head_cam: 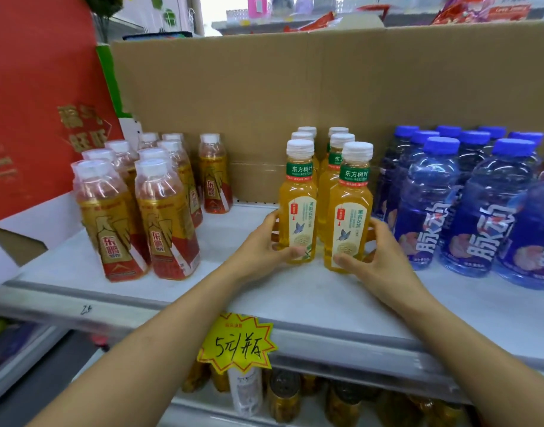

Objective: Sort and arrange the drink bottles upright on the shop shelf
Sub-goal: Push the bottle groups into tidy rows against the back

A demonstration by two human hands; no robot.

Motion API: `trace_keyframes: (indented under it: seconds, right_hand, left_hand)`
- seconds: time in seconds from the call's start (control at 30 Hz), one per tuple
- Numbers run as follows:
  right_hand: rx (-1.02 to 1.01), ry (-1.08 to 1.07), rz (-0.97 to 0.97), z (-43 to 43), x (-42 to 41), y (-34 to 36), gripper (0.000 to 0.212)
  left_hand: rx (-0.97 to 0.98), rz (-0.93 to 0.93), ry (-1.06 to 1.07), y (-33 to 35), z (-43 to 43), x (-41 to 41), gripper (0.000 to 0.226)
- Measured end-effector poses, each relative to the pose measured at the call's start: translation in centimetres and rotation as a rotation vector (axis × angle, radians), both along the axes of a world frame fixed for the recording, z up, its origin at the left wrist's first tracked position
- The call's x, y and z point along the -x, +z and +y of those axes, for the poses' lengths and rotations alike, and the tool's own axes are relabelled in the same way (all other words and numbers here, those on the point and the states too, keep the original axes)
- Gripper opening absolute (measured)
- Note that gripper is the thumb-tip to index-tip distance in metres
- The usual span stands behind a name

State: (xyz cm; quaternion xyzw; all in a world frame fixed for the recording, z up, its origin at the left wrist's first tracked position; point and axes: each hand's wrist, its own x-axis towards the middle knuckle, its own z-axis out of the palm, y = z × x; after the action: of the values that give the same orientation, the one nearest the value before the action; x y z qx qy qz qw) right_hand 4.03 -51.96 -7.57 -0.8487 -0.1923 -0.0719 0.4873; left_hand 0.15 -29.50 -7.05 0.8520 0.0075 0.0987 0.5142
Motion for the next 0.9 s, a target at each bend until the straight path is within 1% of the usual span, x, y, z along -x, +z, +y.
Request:
trace_keyframes:
  seconds: [0.03,0.1,0.13,0.2,0.27,0.33,0.4,0.47,0.5,0.57,0.63,0.67,0.73,0.77,0.83,0.9]
  right_hand:
    - [-0.008,-0.061,-0.07,-0.1,0.3,0.2,0.066]
    - [-0.111,-0.135,-0.282,-0.3,1.2,0.9,0.048]
    - [-0.182,-0.123,-0.39,-0.3,1.7,1.3,0.039]
    - [-0.285,-0.049,-0.538,0.1,3.2,2.4,0.028]
    - [-0.31,0.05,-0.598,1.8,4.7,3.5,0.025]
    - [-0.271,0.138,-0.603,4.9,6.0,4.7,0.028]
    - [-0.197,0.229,-0.593,8.9,7.0,5.9,0.032]
    - [-0.112,0.297,-0.578,13.2,7.8,7.6,0.04]
    - [-0.066,0.322,-0.576,15.2,8.1,8.6,0.046]
    - [0.018,0.386,-0.543,18.9,8.3,10.7,0.054]
    - [0.152,0.448,-0.493,21.9,8.3,12.4,0.058]
    - [0.261,0.457,-0.48,23.1,8.2,13.0,0.059]
    - [0.445,0.449,-0.467,24.6,8.0,13.8,0.054]
    - [0.469,0.441,-0.466,24.9,7.9,14.0,0.05]
    - [0.418,0.451,-0.429,25.0,7.6,14.5,0.051]
    - [0.345,0.464,-0.381,25.1,7.0,15.3,0.049]
  left_hand:
    - [-0.003,0.031,0.005,0.5,0.1,0.4,0.078]
    - [-0.071,0.016,0.066,1.4,0.4,1.6,0.077]
    - [-0.133,-0.044,0.109,1.7,0.6,2.6,0.075]
    - [-0.224,-0.26,0.149,2.1,1.0,5.2,0.061]
    - [-0.309,-0.496,0.144,2.6,1.7,8.2,0.044]
    - [-0.493,-0.716,0.213,3.0,3.1,10.5,0.035]
    - [-0.641,-0.891,0.354,3.8,5.4,12.2,0.036]
    - [-0.627,-0.96,0.497,5.1,8.7,13.6,0.042]
    - [-0.582,-0.956,0.552,5.9,10.6,14.2,0.044]
    - [-0.478,-0.88,0.597,7.5,14.5,14.9,0.046]
    - [-0.328,-0.755,0.542,9.1,18.0,14.7,0.04]
    - [-0.241,-0.703,0.5,9.8,19.4,14.3,0.035]
    - [-0.117,-0.629,0.449,11.2,22.0,12.8,0.027]
    - [-0.081,-0.591,0.421,12.0,23.1,11.8,0.024]
    - [-0.043,-0.48,0.322,13.9,25.1,9.7,0.016]
    - [-0.078,-0.342,0.242,15.8,26.7,7.4,0.013]
